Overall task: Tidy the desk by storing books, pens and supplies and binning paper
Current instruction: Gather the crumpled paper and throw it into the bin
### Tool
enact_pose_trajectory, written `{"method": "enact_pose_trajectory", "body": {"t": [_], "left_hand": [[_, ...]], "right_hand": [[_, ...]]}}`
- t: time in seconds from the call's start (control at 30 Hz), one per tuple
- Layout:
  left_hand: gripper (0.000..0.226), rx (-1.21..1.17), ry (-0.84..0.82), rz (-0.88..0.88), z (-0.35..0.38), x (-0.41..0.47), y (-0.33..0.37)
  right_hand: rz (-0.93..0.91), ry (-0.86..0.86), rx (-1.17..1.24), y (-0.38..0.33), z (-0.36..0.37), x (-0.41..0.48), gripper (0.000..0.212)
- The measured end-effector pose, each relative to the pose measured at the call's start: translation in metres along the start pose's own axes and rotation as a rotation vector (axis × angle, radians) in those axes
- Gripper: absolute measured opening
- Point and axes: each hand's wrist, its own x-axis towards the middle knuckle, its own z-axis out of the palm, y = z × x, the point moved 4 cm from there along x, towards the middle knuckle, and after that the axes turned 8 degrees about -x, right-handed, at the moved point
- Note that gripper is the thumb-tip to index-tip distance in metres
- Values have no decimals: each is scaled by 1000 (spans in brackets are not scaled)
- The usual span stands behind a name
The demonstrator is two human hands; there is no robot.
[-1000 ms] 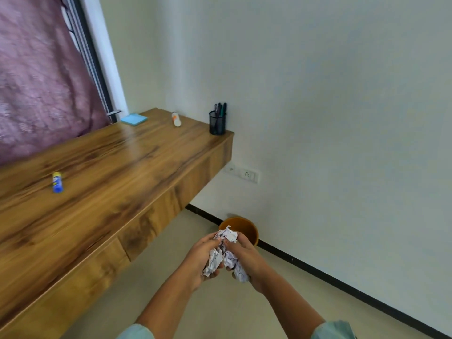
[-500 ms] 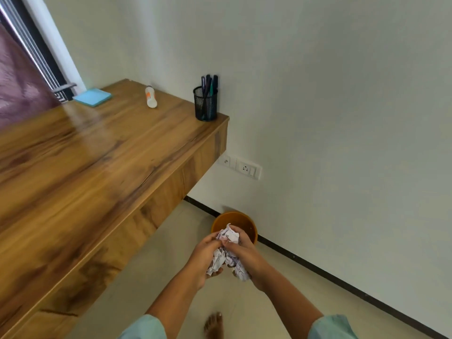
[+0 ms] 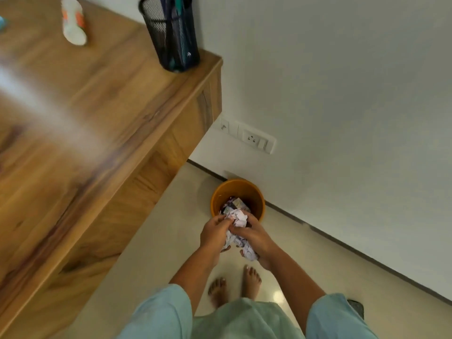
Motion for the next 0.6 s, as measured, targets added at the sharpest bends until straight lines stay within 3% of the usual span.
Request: {"method": "enact_pose_trajectory", "body": {"t": [0.13,0.3,0.4,0.53,0.6], "left_hand": [[10,30,138,-51,12,71,-17],[15,85,179,-119,24,165,-53],[13,76,141,-174,33,206,-77],[21,-6,58,-278,47,243,-102],[26,-23,28,-304,54,253,-108]], "right_hand": [[77,43,5,34,-6,73,47],[168,100,82,89,-9,156,37],[219,123,84,115,-22,192,50],[289,216,113,135,-44,221,28],[324,248,106,143,-51,232,47]]}}
